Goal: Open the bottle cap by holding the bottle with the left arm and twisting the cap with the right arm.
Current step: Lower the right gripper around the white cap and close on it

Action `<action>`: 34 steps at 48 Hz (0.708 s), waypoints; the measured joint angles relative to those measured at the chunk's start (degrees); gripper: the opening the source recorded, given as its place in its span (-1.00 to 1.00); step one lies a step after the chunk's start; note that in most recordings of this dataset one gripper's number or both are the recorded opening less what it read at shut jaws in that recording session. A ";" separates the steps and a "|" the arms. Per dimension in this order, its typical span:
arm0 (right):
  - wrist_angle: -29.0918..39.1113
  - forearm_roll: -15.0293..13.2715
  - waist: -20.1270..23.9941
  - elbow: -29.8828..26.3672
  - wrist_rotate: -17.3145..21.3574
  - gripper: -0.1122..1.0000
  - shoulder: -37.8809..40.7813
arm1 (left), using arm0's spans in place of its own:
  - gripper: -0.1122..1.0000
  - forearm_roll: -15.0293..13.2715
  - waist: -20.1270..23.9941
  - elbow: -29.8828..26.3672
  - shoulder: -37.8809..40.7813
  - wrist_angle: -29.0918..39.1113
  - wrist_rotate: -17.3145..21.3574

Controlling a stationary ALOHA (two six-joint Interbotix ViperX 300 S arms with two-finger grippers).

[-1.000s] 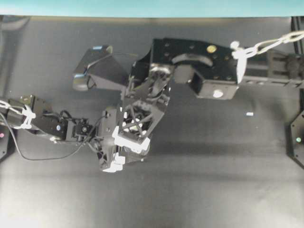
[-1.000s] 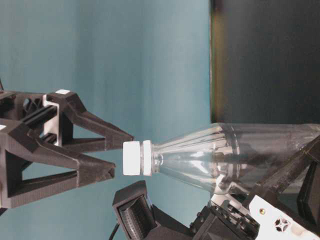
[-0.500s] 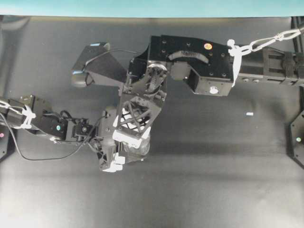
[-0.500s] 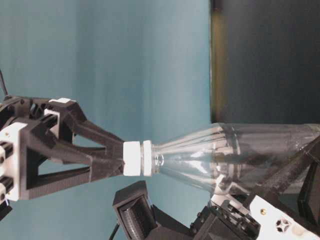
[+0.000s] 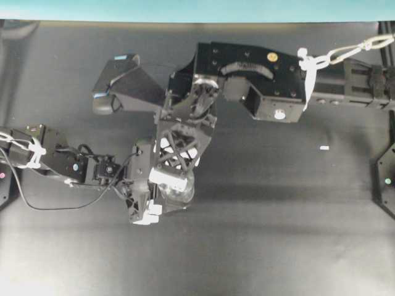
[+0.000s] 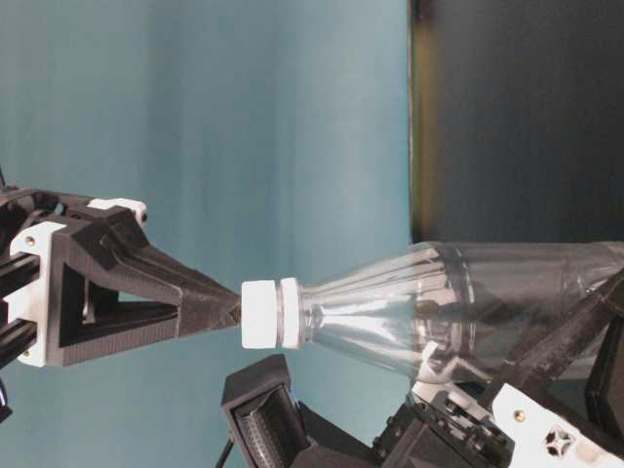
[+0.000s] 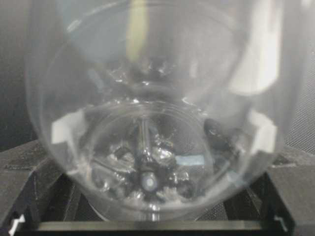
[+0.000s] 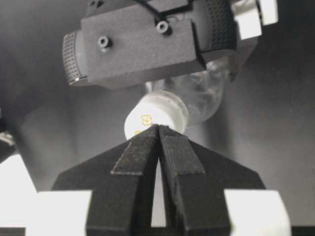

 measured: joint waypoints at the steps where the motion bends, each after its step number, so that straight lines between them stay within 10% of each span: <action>1: 0.18 0.35 0.00 0.00 -0.09 -0.66 0.00 | 0.75 0.00 0.09 0.00 0.00 0.00 0.00; 17: 0.26 2.46 0.26 -0.18 -3.08 0.73 -0.18 | 0.75 -0.09 0.62 0.00 0.00 0.18 -0.53; 34: 0.26 -0.70 0.62 0.62 -3.08 0.63 -0.26 | 0.75 -0.18 0.62 0.09 0.00 0.18 -0.70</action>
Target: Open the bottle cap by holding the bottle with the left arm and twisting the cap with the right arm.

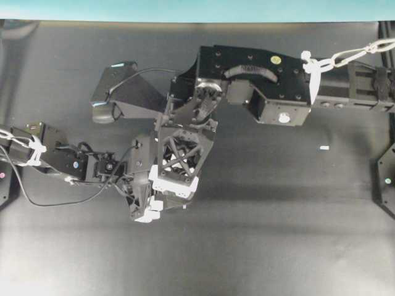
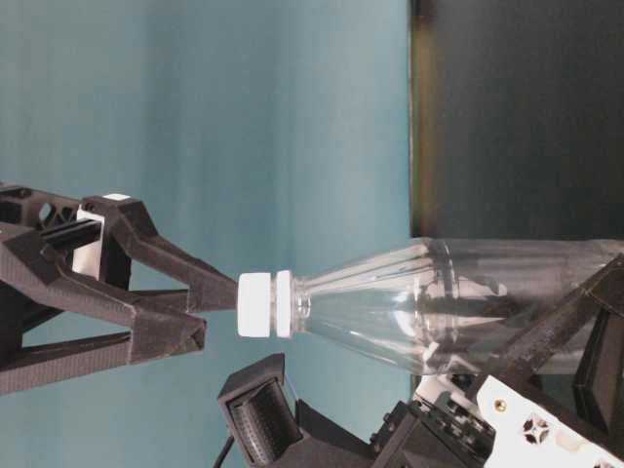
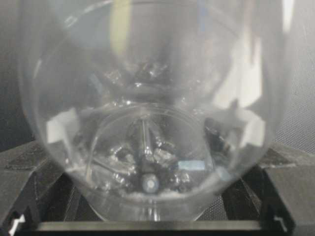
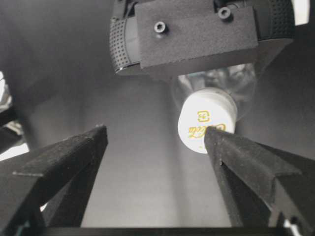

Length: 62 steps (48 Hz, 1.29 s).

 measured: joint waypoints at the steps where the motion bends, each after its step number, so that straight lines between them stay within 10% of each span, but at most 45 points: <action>1: 0.18 0.00 0.00 0.00 0.00 0.63 -0.09 | 0.75 0.00 -0.09 0.00 0.00 0.00 0.00; 52: 4.04 -5.27 1.58 -2.37 -0.18 0.60 3.25 | 0.75 0.00 -0.70 0.18 1.67 0.00 0.62; 62: 2.02 -5.36 1.58 -2.11 -0.18 0.22 3.08 | 0.75 0.00 -0.70 0.18 1.67 -0.09 0.70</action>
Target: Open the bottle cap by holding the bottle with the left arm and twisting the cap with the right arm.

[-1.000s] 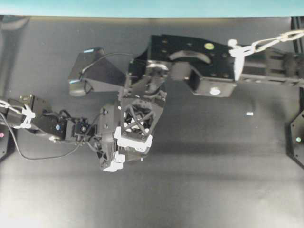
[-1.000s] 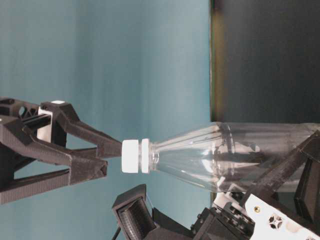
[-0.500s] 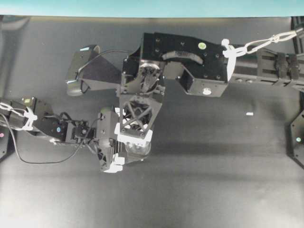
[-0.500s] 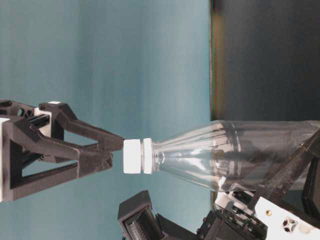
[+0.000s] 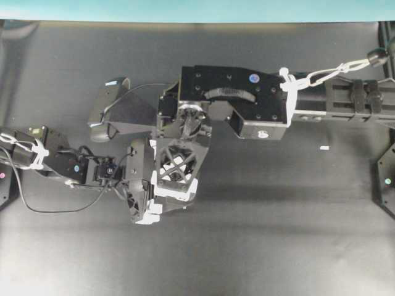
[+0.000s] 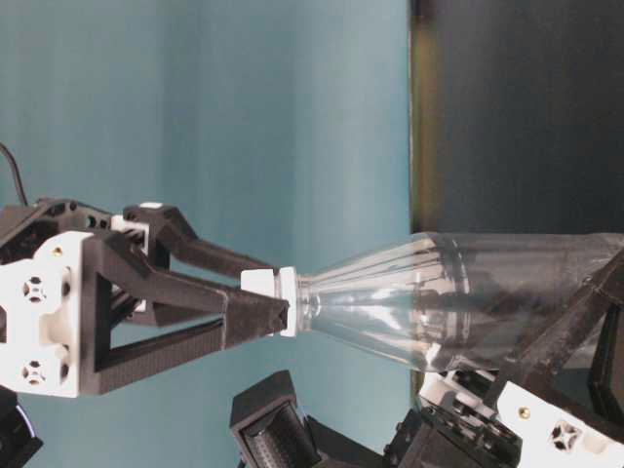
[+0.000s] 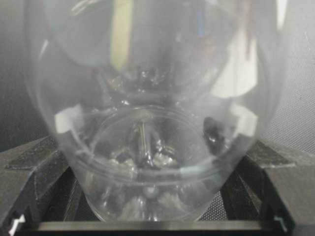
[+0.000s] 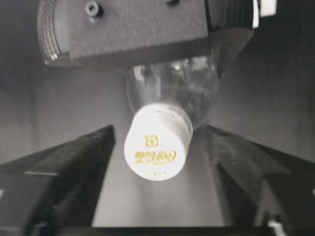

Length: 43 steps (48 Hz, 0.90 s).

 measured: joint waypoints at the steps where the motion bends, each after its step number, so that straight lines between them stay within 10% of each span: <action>1: -0.09 0.00 0.00 0.00 0.00 0.16 0.00 | 0.75 0.00 0.00 0.00 0.00 0.09 -0.09; 17: 0.62 -0.26 -0.09 -0.09 -1.32 -0.08 -0.09 | 0.75 0.00 0.00 0.09 0.09 0.09 -0.09; 43: 0.62 -0.18 0.70 -0.26 -35.60 -0.09 0.09 | 0.75 0.00 -0.09 0.09 0.18 0.09 0.00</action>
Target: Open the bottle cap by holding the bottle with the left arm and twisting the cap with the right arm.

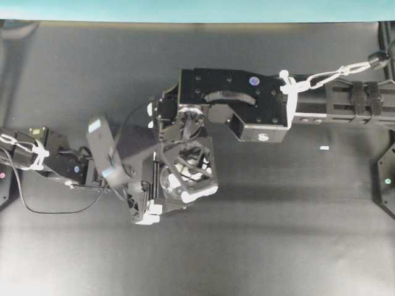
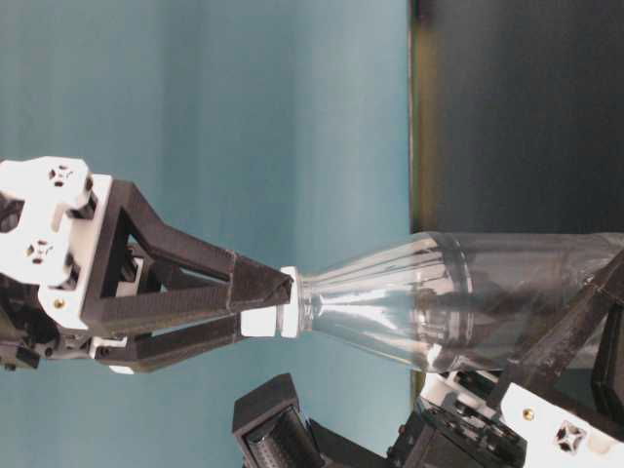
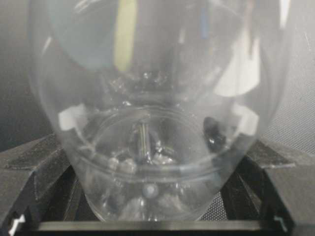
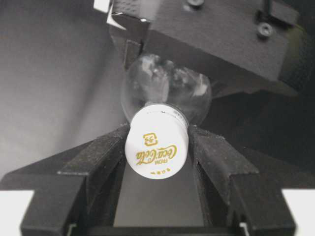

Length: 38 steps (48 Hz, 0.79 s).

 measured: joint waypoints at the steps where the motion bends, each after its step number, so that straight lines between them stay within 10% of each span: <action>1: 0.00 0.09 0.00 0.00 -0.88 -0.09 0.00 | 0.75 0.00 0.00 0.00 0.00 0.00 0.00; 38: -2.29 0.26 0.09 6.24 -4.31 -0.06 -3.78 | 0.75 0.00 0.00 0.00 0.26 0.00 0.00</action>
